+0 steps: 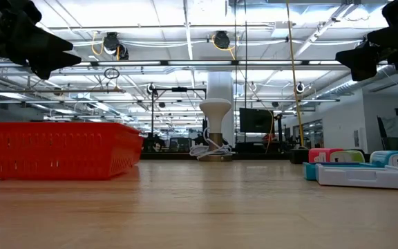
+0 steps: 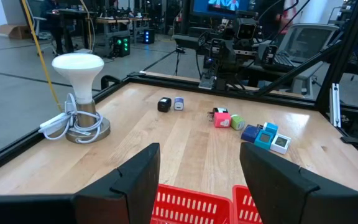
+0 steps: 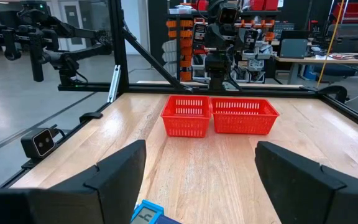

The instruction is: Pick & Place Office items

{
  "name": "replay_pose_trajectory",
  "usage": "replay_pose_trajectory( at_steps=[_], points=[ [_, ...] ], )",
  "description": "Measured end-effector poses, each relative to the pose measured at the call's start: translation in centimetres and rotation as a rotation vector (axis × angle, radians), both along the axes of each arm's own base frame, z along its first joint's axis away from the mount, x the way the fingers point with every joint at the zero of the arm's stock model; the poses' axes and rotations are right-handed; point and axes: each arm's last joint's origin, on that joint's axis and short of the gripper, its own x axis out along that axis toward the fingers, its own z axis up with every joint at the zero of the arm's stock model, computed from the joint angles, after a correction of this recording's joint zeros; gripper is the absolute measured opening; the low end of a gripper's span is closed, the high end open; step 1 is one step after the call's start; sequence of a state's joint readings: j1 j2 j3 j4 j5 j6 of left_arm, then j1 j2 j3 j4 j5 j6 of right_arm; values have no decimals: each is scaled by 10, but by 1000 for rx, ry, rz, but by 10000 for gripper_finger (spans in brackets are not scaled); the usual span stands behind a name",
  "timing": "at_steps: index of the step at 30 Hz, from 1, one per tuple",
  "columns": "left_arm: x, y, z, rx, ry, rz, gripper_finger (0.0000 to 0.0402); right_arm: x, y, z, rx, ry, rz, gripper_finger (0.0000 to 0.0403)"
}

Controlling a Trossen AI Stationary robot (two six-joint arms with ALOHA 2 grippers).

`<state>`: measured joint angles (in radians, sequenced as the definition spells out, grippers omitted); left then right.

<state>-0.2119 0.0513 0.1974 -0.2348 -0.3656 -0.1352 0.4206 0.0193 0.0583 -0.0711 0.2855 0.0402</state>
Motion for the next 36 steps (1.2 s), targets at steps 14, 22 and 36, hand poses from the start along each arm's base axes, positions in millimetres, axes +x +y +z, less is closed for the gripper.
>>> replay_pose_trajectory(
  at_steps=[14, 22, 36],
  points=[
    [0, 0, 0, 0, 0, 0, 225, 0, -5, 24, 429, -206, -154, 288],
    [0, 0, 0, 0, 0, 0, 225, 0, -8, 25, 429, -233, -263, 288],
    [0, 0, 0, 0, 0, 0, 225, 43, -5, 42, 165, 48, -564, 288]
  ],
)
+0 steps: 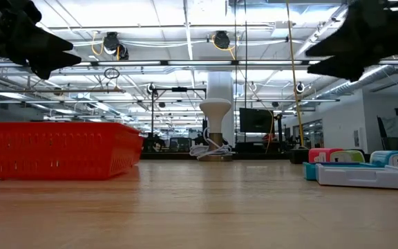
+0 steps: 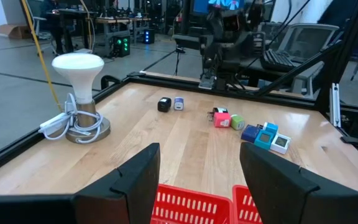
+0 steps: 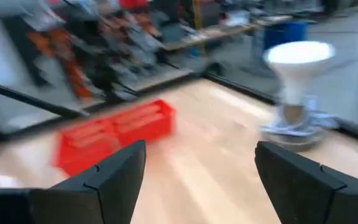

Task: Pick & Place Office items
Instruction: Put the purple charger adapter into the top red basket

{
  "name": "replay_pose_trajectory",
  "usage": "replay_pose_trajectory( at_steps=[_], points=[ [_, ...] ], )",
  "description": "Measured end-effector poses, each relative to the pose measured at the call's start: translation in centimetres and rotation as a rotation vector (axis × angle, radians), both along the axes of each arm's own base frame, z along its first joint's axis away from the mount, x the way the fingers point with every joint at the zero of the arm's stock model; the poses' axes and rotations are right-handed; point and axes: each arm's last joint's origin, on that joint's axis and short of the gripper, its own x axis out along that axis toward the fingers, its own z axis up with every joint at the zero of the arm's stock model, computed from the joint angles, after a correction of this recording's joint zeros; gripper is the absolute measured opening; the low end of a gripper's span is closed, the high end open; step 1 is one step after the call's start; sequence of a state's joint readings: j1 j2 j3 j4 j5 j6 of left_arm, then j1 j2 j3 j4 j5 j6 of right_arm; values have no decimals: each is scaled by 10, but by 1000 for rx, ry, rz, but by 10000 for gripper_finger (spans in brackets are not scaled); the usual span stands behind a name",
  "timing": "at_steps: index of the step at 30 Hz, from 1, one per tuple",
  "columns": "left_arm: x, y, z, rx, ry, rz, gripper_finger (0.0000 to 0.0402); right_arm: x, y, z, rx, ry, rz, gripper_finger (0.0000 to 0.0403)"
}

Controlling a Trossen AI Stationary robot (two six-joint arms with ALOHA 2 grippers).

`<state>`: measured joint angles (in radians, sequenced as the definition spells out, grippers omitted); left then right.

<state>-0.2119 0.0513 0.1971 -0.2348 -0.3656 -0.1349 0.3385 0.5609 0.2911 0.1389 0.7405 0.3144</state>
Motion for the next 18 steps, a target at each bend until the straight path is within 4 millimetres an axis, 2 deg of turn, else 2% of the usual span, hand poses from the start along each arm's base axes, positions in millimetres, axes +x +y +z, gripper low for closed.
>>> replay_pose_trajectory(
  at_steps=[3, 6, 9, 14, 18],
  points=[
    [0, 0, 0, 0, -1, 0, 225, 18, -7, 4, -60, 212, -30, 288],
    [0, 0, 0, 0, -1, 0, 225, 36, -21, 9, -2, 351, -29, 285],
    [0, 0, 0, 0, -1, 0, 225, 47, -34, -6, 81, 495, 26, 280],
    [0, 0, 0, 0, -1, 0, 225, 56, -50, -15, -5, 589, 17, 272],
    [0, 0, 0, -1, -1, 0, 225, 60, -52, -16, 32, 550, 10, 270]
  ],
)
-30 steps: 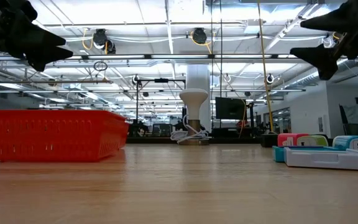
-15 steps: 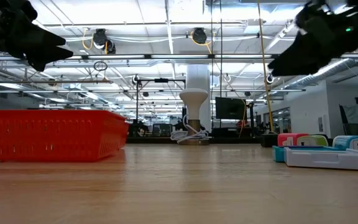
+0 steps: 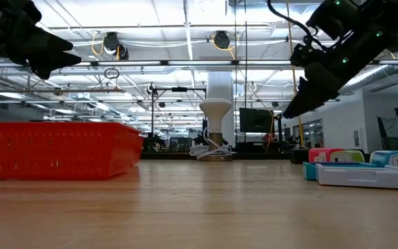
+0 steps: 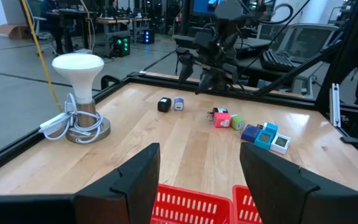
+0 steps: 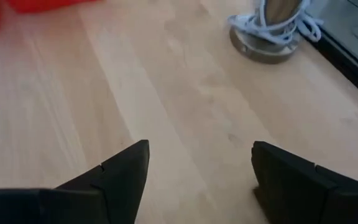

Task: Pick & Place Office items
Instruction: Put the purple charger adapter into the top red basket

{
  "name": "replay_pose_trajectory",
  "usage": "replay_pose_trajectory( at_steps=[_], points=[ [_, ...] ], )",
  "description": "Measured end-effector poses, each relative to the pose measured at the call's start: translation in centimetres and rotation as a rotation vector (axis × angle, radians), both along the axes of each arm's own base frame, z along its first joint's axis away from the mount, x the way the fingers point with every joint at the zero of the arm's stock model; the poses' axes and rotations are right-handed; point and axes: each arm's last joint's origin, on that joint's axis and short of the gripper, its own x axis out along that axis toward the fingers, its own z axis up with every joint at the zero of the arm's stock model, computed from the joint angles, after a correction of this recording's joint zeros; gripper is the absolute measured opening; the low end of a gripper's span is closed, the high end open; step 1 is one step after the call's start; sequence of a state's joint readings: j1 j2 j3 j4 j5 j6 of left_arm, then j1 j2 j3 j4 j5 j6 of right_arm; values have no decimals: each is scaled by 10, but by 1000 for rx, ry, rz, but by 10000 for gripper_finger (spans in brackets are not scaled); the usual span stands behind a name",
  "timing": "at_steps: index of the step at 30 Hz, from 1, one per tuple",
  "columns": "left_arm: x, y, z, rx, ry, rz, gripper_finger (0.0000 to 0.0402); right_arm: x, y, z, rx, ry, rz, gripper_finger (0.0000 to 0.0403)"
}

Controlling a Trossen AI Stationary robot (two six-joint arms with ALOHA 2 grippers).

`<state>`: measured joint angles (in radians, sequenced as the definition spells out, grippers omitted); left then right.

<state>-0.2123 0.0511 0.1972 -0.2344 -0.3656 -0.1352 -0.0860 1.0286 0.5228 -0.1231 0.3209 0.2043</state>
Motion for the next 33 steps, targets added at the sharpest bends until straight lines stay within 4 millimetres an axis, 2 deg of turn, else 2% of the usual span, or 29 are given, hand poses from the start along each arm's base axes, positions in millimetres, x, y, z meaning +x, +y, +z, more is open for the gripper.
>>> replay_pose_trajectory(
  at_steps=[9, 15, 19, 25, 29, 33],
  points=[
    [0, 0, 0, 0, 0, 0, 225, -7, -9, -7, -35, 116, -25, 259],
    [0, 0, 0, 0, 0, 0, 225, -15, -26, -22, 17, 109, 27, 245],
    [0, 0, 0, 0, 0, 0, 225, -24, -41, -29, 22, 135, 2, 238],
    [0, 0, 0, 0, 1, 0, 225, -32, -61, -28, -26, 144, -65, 231],
    [0, 0, 0, 0, 0, 0, 225, -36, -68, -31, -17, 170, -69, 232],
    [0, 0, 0, 0, 1, 0, 225, -36, -71, -43, 30, 194, -46, 232]
  ],
)
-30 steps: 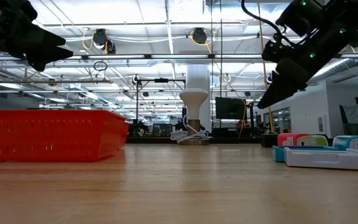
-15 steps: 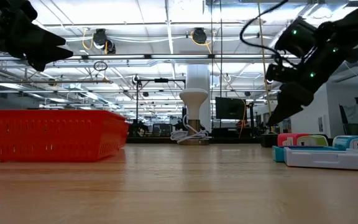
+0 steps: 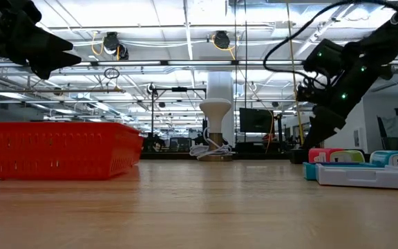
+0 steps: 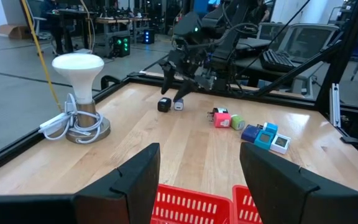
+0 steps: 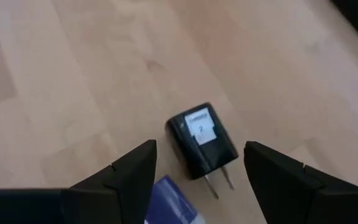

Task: Pick & Place Office items
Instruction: Put the purple charger adapter into the top red basket

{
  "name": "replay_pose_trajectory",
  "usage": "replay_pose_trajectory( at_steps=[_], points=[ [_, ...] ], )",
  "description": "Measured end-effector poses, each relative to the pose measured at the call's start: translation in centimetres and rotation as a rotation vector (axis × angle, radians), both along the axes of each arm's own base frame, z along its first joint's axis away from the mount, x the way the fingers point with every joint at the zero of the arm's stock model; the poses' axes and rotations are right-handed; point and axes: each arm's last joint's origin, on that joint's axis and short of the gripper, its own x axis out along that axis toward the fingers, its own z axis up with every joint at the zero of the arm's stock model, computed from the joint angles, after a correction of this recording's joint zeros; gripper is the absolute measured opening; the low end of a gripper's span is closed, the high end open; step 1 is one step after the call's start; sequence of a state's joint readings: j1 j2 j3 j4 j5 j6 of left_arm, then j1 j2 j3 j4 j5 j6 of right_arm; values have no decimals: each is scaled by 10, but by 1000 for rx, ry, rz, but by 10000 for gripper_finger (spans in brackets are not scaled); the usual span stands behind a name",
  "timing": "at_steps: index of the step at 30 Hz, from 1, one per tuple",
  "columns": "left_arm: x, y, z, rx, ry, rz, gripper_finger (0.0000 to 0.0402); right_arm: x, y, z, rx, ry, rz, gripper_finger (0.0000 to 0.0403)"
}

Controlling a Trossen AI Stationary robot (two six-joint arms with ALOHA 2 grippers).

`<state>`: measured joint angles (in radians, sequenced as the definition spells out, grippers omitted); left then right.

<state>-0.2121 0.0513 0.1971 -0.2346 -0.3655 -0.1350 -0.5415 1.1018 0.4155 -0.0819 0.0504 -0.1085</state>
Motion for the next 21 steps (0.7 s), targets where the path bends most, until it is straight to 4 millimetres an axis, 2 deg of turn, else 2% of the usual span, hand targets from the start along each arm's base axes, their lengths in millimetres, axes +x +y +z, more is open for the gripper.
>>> replay_pose_trajectory(
  at_steps=[6, 15, 21],
  points=[
    [0, 0, 0, 0, -1, 0, 225, 0, 0, -9, 75, 16, -65, 224],
    [0, 0, 0, 0, 0, 0, 225, -3, 10, 7, 56, -65, -60, 212],
    [0, 0, 0, 0, 0, 0, 225, -17, 15, 18, 175, -59, -390, 212]
  ],
)
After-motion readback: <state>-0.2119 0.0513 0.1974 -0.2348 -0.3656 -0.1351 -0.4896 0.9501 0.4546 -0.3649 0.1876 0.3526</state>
